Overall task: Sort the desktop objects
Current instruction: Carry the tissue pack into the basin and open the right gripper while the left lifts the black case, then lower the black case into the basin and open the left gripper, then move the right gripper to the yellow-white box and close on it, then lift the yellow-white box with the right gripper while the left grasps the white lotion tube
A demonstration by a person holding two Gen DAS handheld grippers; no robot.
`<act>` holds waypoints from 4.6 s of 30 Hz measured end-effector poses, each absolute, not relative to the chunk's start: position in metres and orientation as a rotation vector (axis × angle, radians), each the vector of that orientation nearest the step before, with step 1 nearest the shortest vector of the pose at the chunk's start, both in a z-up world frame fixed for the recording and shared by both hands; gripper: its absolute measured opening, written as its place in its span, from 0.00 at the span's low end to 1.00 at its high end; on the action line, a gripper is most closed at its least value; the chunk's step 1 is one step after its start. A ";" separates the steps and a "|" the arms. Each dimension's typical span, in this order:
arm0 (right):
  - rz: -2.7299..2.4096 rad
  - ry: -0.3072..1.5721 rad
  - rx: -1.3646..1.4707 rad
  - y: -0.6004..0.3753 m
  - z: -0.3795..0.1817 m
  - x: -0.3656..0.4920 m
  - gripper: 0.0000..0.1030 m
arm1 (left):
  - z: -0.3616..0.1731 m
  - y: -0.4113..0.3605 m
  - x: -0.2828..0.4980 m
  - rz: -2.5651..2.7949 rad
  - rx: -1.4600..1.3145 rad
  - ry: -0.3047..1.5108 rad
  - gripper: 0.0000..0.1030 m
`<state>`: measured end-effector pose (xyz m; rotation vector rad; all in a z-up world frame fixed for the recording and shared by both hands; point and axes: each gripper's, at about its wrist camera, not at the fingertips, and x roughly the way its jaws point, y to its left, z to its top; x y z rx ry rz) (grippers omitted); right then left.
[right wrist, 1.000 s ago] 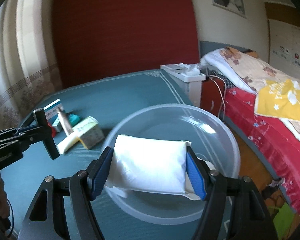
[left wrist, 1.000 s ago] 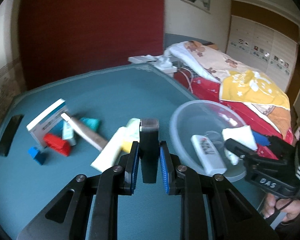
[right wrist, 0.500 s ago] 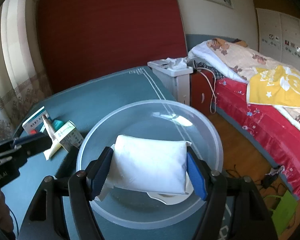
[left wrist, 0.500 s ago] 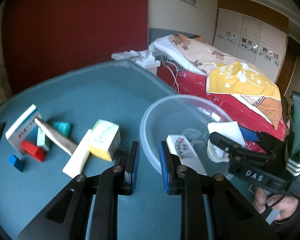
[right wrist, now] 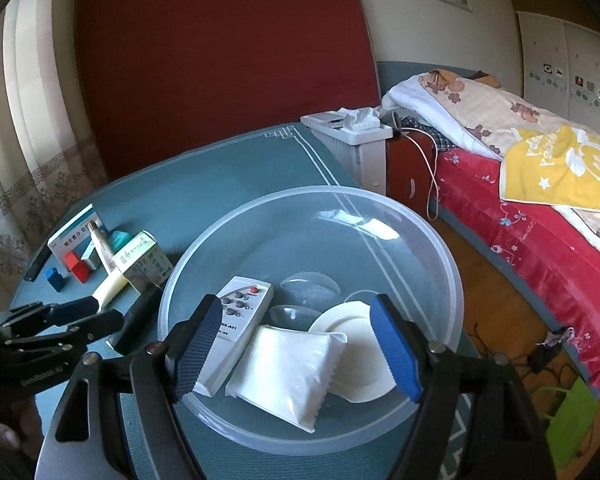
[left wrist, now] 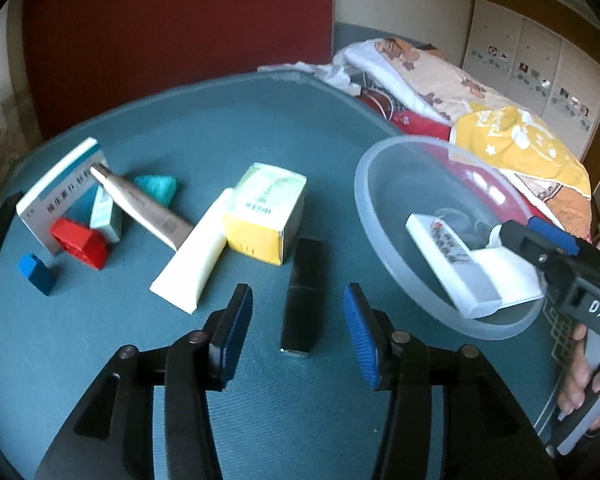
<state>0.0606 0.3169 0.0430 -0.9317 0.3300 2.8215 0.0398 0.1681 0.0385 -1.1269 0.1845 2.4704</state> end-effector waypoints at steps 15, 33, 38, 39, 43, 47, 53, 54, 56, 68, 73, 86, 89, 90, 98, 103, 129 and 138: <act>2.814 0.334 -0.917 0.319 0.041 0.059 0.77 | 0.016 0.176 0.034 2.470 -1.147 0.200 0.21; 2.797 0.359 -0.868 0.325 0.046 0.062 0.78 | 0.073 0.221 0.045 2.398 -0.964 0.117 0.21; 2.778 0.366 -0.856 0.329 0.046 0.063 0.78 | 0.073 0.239 0.026 2.327 -0.988 0.049 0.30; 2.776 0.367 -0.856 0.330 0.046 0.062 0.78 | 0.073 0.239 0.023 2.326 -0.995 0.040 0.45; 2.769 0.377 -0.867 0.331 0.045 0.061 0.78 | 0.071 0.229 0.017 2.390 -0.977 0.019 0.66; 2.764 0.380 -0.892 0.329 0.041 0.060 0.78 | 0.066 0.220 0.013 2.430 -1.014 0.046 0.66; 2.770 0.364 -0.898 0.321 0.041 0.060 0.78 | 0.061 0.201 0.013 2.475 -1.045 0.042 0.66; 2.772 0.365 -0.899 0.320 0.041 0.060 0.78 | 0.061 0.198 0.015 2.486 -1.046 0.042 0.66; 2.775 0.367 -0.907 0.318 0.040 0.060 0.78 | 0.060 0.188 0.014 2.507 -1.053 0.035 0.66; 2.823 0.330 -0.930 0.290 0.039 0.053 0.80 | 0.049 0.120 0.005 2.607 -1.122 -0.026 0.66; 2.844 0.291 -0.878 0.275 0.049 0.049 0.80 | 0.045 0.096 0.003 2.641 -1.139 -0.035 0.66; 2.983 0.159 -0.814 0.221 0.066 0.017 0.80 | 0.033 0.070 -0.005 2.648 -1.166 -0.068 0.66; 3.028 0.133 -0.868 0.207 0.062 -0.002 0.80 | 0.031 0.068 -0.006 2.658 -1.165 -0.056 0.66; 3.033 0.128 -0.888 0.204 0.060 -0.007 0.80 | 0.030 0.068 -0.006 2.661 -1.164 -0.052 0.66; 3.045 -0.001 -0.993 0.179 0.039 -0.051 0.80 | 0.022 0.065 -0.011 2.656 -1.179 -0.040 0.66; 3.033 -0.060 -1.032 0.174 0.027 -0.071 0.80 | 0.016 0.066 -0.013 2.642 -1.202 -0.039 0.66; 3.074 0.181 -0.876 0.199 0.050 -0.039 0.67 | 0.019 0.080 -0.004 2.584 -1.162 -0.038 0.66; 3.048 0.187 -0.824 0.223 0.061 -0.018 0.68 | 0.018 0.124 -0.023 2.537 -1.154 0.163 0.66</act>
